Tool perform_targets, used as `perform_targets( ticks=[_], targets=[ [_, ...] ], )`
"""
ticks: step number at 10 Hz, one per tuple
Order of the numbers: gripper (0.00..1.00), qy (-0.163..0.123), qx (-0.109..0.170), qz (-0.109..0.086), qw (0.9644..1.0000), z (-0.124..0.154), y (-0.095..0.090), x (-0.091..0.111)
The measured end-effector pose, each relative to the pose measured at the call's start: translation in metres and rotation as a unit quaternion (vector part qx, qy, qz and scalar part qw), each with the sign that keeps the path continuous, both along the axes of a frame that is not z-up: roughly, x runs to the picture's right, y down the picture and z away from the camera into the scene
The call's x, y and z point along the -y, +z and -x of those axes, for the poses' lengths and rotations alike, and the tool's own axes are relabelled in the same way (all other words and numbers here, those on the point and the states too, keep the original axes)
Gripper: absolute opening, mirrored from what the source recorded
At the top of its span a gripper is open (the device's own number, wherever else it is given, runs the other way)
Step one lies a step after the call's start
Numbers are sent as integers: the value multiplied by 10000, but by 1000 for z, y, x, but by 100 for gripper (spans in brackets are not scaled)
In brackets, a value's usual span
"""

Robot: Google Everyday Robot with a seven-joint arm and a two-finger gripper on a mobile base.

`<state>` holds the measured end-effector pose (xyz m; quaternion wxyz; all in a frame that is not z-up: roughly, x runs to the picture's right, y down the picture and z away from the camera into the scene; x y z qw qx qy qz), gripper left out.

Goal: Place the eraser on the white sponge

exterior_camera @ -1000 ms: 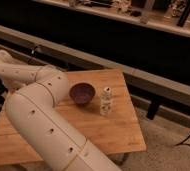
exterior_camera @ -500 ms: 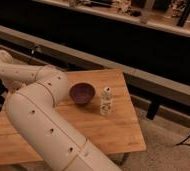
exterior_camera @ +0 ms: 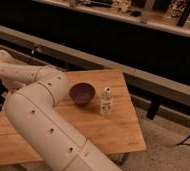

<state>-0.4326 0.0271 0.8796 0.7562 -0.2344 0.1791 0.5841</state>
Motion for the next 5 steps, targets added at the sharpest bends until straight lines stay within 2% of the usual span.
perform_targets(
  ticks=[2, 3, 5],
  targets=[
    [80, -8, -10, 0, 10000, -1, 0, 0],
    [80, -30, -32, -61, 10000, -2, -1, 3],
    [80, -90, 23, -440, 9990, 4, -13, 23]
  ],
)
